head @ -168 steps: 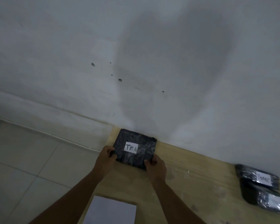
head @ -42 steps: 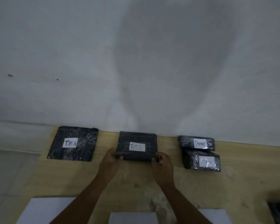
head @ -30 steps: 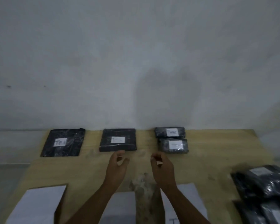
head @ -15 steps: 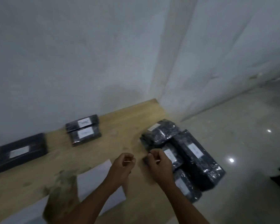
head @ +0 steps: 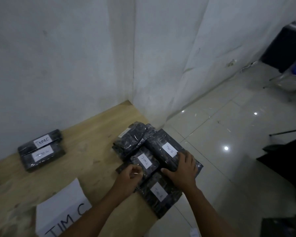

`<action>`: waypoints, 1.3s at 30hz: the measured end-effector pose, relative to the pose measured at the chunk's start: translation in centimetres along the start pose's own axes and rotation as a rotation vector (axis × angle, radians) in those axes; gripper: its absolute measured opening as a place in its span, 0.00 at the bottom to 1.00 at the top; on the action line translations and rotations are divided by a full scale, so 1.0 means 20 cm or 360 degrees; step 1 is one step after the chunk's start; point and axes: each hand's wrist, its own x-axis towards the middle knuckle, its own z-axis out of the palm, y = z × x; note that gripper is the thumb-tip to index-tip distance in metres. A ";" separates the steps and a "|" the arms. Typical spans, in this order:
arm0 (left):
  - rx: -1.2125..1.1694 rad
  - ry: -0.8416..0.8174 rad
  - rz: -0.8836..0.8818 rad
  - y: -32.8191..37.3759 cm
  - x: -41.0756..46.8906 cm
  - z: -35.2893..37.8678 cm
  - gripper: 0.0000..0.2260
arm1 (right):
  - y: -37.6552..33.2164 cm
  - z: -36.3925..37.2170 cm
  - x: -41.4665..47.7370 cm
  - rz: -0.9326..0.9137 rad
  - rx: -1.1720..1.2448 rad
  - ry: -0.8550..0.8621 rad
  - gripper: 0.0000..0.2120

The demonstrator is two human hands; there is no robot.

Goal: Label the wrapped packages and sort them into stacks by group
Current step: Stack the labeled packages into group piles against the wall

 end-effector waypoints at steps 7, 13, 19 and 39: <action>0.0071 -0.0026 -0.0018 -0.02 0.02 0.00 0.03 | 0.10 0.03 0.10 0.0103 0.0082 -0.0051 0.53; 0.0040 0.0002 -0.0028 -0.03 0.02 -0.05 0.04 | 0.11 0.00 0.09 0.0040 0.0111 0.0118 0.49; -0.0049 0.0096 -0.0003 -0.03 0.02 -0.14 0.04 | -0.02 -0.01 0.02 -0.0182 0.0406 0.0299 0.47; -0.1166 0.1203 -0.0047 -0.36 -0.37 -1.28 0.13 | -1.33 0.61 -0.33 -0.1107 0.0804 -0.0711 0.55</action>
